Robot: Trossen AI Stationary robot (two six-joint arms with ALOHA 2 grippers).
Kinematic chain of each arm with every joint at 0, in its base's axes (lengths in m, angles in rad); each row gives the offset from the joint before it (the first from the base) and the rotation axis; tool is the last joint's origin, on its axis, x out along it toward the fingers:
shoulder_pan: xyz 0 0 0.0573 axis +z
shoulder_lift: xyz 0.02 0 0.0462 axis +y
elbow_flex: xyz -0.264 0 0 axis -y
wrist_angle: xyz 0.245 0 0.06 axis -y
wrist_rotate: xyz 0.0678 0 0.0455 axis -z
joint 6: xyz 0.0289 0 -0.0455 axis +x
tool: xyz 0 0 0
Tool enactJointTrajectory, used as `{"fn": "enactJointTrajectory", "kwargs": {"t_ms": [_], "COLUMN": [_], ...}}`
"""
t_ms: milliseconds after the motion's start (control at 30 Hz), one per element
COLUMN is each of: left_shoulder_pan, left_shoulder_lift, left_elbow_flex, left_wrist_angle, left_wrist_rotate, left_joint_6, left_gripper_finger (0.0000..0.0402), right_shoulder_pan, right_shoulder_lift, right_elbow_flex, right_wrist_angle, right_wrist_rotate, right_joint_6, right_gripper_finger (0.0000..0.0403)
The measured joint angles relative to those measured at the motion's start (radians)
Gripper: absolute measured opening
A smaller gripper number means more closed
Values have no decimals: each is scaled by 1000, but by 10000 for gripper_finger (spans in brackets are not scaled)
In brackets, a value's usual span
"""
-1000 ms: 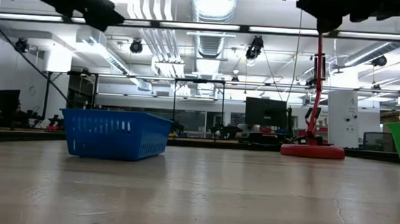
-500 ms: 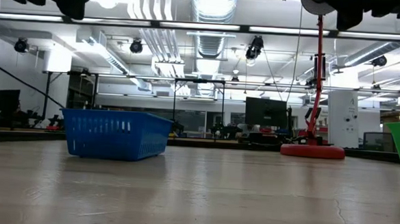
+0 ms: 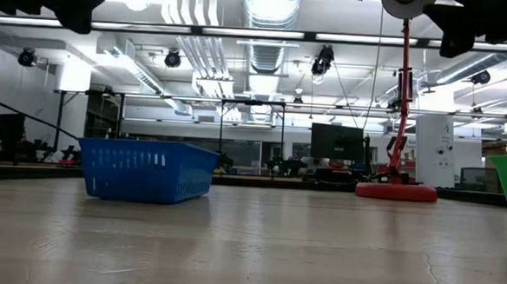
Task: Pick & Place Office items
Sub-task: Put the white charger adapter into the green bin
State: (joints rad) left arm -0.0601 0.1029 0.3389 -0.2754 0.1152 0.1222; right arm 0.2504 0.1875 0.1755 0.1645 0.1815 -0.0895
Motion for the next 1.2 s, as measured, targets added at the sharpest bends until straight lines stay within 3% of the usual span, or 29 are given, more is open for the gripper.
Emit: {"fn": "enactJointTrajectory", "kwargs": {"t_ms": [400,833,1200], "left_shoulder_pan": [1,9,15], "left_shoulder_lift": [-79,-103,-103], "left_elbow_flex": [-16,-118,-151], "left_wrist_angle": [-82,32,27], "left_wrist_rotate": [-88,-161,-210], "left_joint_6": [-8,-75,-94], "left_gripper_finger": [292,292,292], "right_shoulder_pan": [0,0,0], "right_shoulder_lift": [-185,-187,-172], "right_elbow_flex": [-61,-158,-161], "right_wrist_angle": [-124,-127,-125], "right_wrist_rotate": [41,129,128], "right_joint_6": [4,5,1], "right_gripper_finger": [203,203,203]}}
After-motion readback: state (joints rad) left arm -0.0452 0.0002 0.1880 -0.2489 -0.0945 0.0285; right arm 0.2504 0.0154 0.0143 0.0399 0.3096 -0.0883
